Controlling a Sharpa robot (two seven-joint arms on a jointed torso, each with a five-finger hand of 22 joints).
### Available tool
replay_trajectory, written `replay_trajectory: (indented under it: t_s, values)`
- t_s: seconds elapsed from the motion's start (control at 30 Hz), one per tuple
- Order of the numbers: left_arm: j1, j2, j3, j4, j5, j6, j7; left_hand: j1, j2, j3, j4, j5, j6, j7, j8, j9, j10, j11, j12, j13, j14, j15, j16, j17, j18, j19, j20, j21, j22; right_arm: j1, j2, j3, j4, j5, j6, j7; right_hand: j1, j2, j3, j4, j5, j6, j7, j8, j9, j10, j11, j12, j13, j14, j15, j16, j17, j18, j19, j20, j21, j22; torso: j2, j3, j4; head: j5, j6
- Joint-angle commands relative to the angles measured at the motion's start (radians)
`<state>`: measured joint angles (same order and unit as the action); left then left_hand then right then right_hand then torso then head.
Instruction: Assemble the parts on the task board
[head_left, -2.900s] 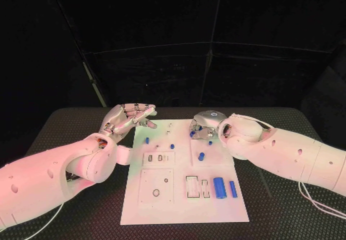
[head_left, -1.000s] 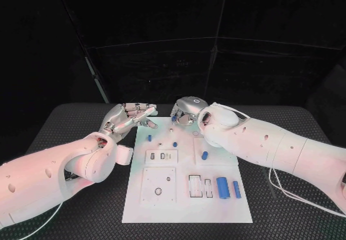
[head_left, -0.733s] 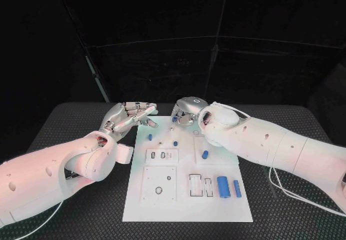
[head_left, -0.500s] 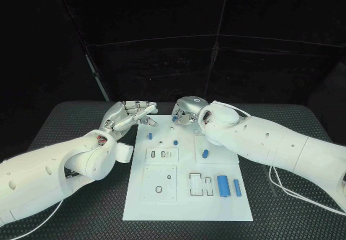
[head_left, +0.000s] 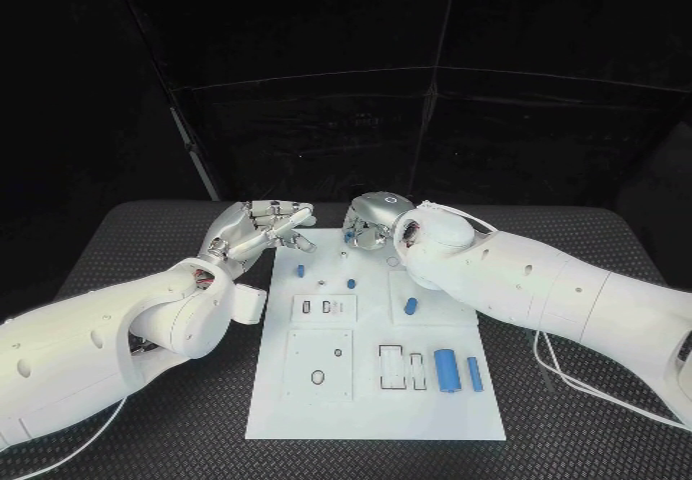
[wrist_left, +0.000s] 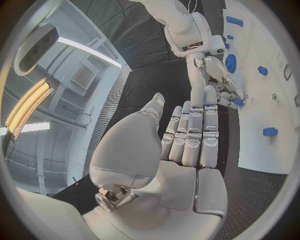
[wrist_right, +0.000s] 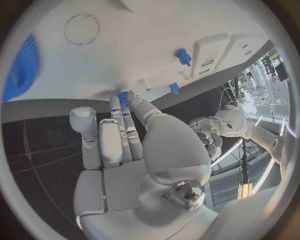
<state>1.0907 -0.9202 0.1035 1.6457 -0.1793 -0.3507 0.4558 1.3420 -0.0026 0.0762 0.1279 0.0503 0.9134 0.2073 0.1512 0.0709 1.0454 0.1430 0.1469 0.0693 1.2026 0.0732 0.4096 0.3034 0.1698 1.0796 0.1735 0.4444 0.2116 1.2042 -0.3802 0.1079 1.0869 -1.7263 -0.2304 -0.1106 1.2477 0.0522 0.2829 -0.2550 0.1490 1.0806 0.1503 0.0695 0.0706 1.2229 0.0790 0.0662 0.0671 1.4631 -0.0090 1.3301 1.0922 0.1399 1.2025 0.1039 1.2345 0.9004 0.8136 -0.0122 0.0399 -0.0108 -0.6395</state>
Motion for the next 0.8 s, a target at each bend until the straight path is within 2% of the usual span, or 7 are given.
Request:
replay_trajectory:
  t_s: [0.03, 0.17, 0.43, 0.53, 0.63, 0.8]
  values:
    - [0.002, 0.001, 0.001, 0.002, -0.004, 0.017, -0.003, 0.0, 0.007, -0.005, 0.0, -0.003, 0.006, 0.004, -0.005, -0.001, 0.006, 0.003, -0.004, -0.001, -0.007, 0.0, 0.004, 0.001, 0.01, 0.01, 0.0, 0.006, 0.001, 0.003, 0.006, 0.001, -0.004, -0.013, 0.0, -0.007, -0.004, -0.014, 0.011, 0.001, -0.005, -0.013, 0.002, -0.008, -0.005, -0.015, 0.005, -0.005, 0.0, 0.03, 0.009, 0.004, 0.0, -0.009, -0.008, 0.001, 0.002, -0.003, 0.0, -0.0003, -0.0008, 0.002, -0.001]
    - [0.002, 0.001, 0.001, 0.002, -0.004, 0.019, -0.005, -0.001, 0.006, -0.006, 0.001, -0.003, 0.006, 0.004, -0.006, -0.001, 0.006, 0.003, -0.005, -0.001, -0.008, 0.001, 0.003, 0.002, 0.009, 0.01, 0.001, 0.007, 0.002, 0.003, 0.01, 0.001, -0.007, -0.013, -0.004, -0.006, -0.011, -0.033, 0.024, 0.008, -0.008, -0.051, 0.009, -0.01, -0.008, -0.06, 0.014, -0.005, -0.003, 0.028, 0.018, 0.003, -0.004, -0.008, -0.015, 0.008, -0.002, -0.011, 0.001, 0.0001, -0.0005, 0.002, 0.0]
    - [0.002, 0.0, 0.001, 0.001, -0.004, 0.021, -0.007, -0.001, 0.006, -0.006, 0.001, -0.003, 0.006, 0.004, -0.006, -0.001, 0.006, 0.003, -0.005, -0.001, -0.008, 0.001, 0.003, 0.002, 0.009, 0.01, 0.001, 0.007, 0.002, 0.003, 0.006, 0.001, -0.001, -0.014, -0.017, 0.001, -0.015, -0.075, 0.03, 0.026, -0.011, -0.137, 0.006, -0.009, -0.006, -0.149, 0.025, 0.003, -0.002, 0.016, 0.027, -0.015, -0.041, 0.002, -0.046, 0.018, -0.029, -0.06, 0.001, 0.0001, -0.001, 0.003, 0.0]
    - [0.002, -0.001, 0.001, 0.0, -0.004, 0.022, -0.008, -0.001, 0.006, -0.007, 0.001, -0.003, 0.006, 0.004, -0.007, -0.002, 0.006, 0.003, -0.007, -0.002, -0.009, 0.001, 0.003, 0.003, 0.009, 0.011, 0.001, 0.008, 0.002, 0.003, -0.003, 0.001, 0.007, -0.013, -0.03, 0.001, -0.013, -0.079, 0.028, 0.03, -0.01, -0.144, 0.004, -0.009, -0.006, -0.158, 0.027, 0.005, -0.002, 0.015, 0.028, -0.019, -0.047, 0.003, -0.05, 0.019, -0.033, -0.067, 0.001, 0.0008, -0.001, 0.004, 0.0]
    - [0.002, -0.003, 0.001, -0.001, -0.004, 0.022, -0.009, -0.001, 0.006, -0.007, 0.001, -0.003, 0.006, 0.004, -0.007, -0.002, 0.006, 0.003, -0.007, -0.002, -0.009, 0.001, 0.003, 0.003, 0.009, 0.011, 0.001, 0.008, 0.002, 0.002, -0.017, 0.001, 0.021, -0.012, -0.041, 0.001, -0.013, -0.08, 0.027, 0.031, -0.01, -0.145, 0.003, -0.008, -0.006, -0.158, 0.027, 0.006, -0.002, 0.014, 0.028, -0.019, -0.048, 0.003, -0.05, 0.02, -0.033, -0.067, 0.0, 0.0017, -0.0041, 0.004, 0.002]
    - [0.003, -0.005, 0.001, -0.002, -0.004, 0.022, -0.009, -0.002, 0.006, -0.008, 0.001, -0.003, 0.006, 0.004, -0.007, -0.002, 0.005, 0.003, -0.007, -0.002, -0.01, 0.001, 0.003, 0.003, 0.009, 0.011, 0.001, 0.008, 0.003, 0.002, -0.072, 0.001, 0.078, -0.005, -0.07, -0.001, -0.014, -0.081, 0.026, 0.033, -0.01, -0.145, 0.002, -0.008, -0.006, -0.158, 0.026, 0.008, -0.001, 0.014, 0.028, -0.02, -0.05, 0.003, -0.051, 0.02, -0.034, -0.069, 0.0, 0.0022, -0.0033, 0.001, 0.004]
